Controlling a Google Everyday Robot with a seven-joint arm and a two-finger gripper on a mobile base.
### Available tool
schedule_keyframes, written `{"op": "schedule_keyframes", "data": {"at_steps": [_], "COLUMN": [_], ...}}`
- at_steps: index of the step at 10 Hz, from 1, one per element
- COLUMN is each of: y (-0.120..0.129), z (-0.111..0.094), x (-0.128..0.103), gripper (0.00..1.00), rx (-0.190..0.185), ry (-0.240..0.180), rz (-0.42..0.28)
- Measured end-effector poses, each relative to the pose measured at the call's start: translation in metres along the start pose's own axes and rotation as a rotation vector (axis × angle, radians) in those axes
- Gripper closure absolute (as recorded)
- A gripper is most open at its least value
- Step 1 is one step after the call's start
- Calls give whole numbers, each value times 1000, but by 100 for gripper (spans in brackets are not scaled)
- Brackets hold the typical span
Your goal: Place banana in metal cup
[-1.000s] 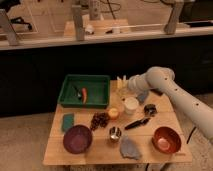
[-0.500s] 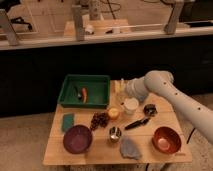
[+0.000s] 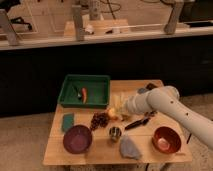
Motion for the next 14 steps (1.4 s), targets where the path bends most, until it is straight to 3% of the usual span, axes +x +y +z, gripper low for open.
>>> {"op": "schedule_keyframes", "data": {"at_steps": [1, 2, 7, 11, 14], "y": [3, 4, 7, 26, 40], "z": [1, 6, 7, 7, 2], "x": [-10, -26, -31, -72, -86], "gripper": [100, 100, 100, 100, 100], "rx": [-1, 3, -1, -11, -12], "ry": [-34, -109, -138, -273, -306], "rz": [2, -4, -11, -54, -75]}}
